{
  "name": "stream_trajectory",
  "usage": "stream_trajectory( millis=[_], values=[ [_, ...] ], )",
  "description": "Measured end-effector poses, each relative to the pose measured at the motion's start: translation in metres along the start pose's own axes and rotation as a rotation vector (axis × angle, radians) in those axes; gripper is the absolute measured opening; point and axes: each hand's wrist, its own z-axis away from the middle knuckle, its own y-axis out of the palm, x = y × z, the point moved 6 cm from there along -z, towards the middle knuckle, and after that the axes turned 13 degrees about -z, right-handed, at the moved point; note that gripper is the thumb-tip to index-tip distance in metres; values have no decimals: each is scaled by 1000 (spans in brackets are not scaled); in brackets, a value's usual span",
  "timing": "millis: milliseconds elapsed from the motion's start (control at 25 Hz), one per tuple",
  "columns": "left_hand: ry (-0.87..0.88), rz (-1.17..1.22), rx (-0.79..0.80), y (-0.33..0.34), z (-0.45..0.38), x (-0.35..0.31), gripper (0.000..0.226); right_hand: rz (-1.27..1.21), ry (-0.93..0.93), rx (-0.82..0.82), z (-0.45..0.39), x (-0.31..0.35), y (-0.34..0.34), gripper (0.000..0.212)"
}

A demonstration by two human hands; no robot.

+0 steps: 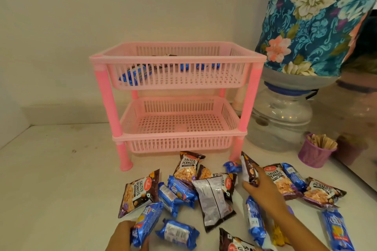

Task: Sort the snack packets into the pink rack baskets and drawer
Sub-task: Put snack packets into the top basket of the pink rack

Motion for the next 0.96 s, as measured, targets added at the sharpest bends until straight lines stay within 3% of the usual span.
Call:
stream_trajectory(
  millis=[80, 160, 240, 360, 560, 640, 760, 840, 960],
  values=[
    [-19, -18, -306, -36, -7, -12, 53, -87, -90, -24, 4, 30, -16, 68],
    [3, -66, -442, -71, -14, -42, 48, -168, -228, -32, 9, 80, -37, 64],
    [124, -127, -584, -121, -25, -85, 59, -213, -384, -44, 14, 144, -60, 60],
    [352, -245, -824, -195, -51, -158, 44, -257, -606, -97, 22, 244, -91, 54],
    [562, -388, -1044, -274, -119, -249, 32, -95, -840, -270, -25, 377, -116, 74],
    [517, -549, -991, -285, -162, -268, 32, 68, -789, -283, -66, 408, -102, 77],
    [453, -636, -700, -276, -222, -274, 31, 273, -564, -102, -125, 414, -60, 72],
    [422, -593, -513, -261, -251, -268, 28, 410, -406, 56, -146, 399, -35, 64],
    [315, -461, -355, -254, -273, -254, 23, 662, -300, 206, -156, 389, -12, 47]
  ],
)
